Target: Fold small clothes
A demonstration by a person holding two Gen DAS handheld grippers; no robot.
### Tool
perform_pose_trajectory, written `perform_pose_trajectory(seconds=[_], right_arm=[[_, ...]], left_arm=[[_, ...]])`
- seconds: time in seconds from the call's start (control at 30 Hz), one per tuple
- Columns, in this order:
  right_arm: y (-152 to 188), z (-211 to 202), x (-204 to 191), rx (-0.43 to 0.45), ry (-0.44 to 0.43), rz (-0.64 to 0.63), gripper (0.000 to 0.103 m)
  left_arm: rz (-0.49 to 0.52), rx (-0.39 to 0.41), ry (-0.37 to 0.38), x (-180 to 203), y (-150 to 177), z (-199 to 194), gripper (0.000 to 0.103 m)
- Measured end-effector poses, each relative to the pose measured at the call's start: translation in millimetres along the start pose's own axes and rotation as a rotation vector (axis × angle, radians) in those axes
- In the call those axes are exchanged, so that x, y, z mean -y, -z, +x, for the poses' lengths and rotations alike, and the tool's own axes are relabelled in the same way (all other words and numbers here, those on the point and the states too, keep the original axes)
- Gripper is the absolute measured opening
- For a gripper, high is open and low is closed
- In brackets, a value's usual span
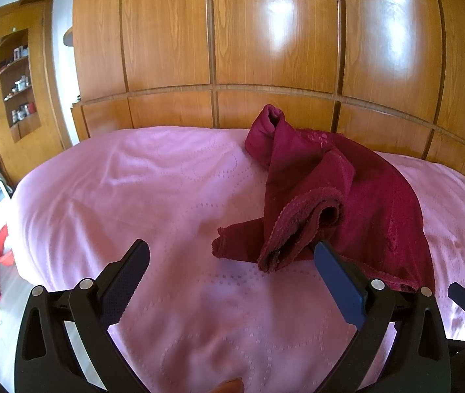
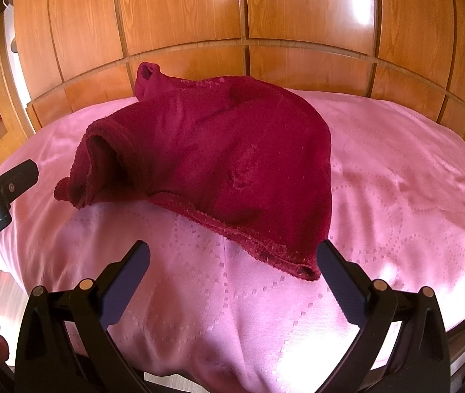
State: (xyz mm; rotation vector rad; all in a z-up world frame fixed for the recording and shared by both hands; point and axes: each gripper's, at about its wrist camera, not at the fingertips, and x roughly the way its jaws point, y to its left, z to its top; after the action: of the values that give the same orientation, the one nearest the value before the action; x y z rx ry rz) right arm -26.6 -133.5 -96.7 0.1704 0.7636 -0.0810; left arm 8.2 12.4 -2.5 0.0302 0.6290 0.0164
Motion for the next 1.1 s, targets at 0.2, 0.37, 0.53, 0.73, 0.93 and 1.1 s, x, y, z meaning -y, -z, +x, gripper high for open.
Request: perform_pose_trajectory(seconds=[0.2, 0.37, 0.53, 0.73, 0.93, 1.1], right_arm=[[-1, 4, 2, -0.011, -0.008, 0.002, 0.101], [0, 8, 6, -0.029, -0.022, 0.018, 0.101], [-3, 13, 21, -0.050, -0.050, 0.059, 0.101], [-9, 23, 83, -0.090, -0.076, 0.256, 0.101], [-10, 56, 112, -0.189, -0.154, 0.370, 0.101], [-21, 73, 91, -0.214, -0.196, 0.307, 0.085]], left_arm=[[0.000, -0.012, 0.012, 0, 0, 4, 0.100], [0.000, -0.024, 0.085, -2, 5, 14, 0.100], [-0.027, -0.076, 0.251, -10, 6, 30, 0.100], [0.011, -0.198, 0.369, -25, -5, 64, 0.100], [0.045, -0.251, 0.466, -14, -15, 89, 0.100], [0.232, -0.229, 0.401, 13, -10, 111, 0.100]])
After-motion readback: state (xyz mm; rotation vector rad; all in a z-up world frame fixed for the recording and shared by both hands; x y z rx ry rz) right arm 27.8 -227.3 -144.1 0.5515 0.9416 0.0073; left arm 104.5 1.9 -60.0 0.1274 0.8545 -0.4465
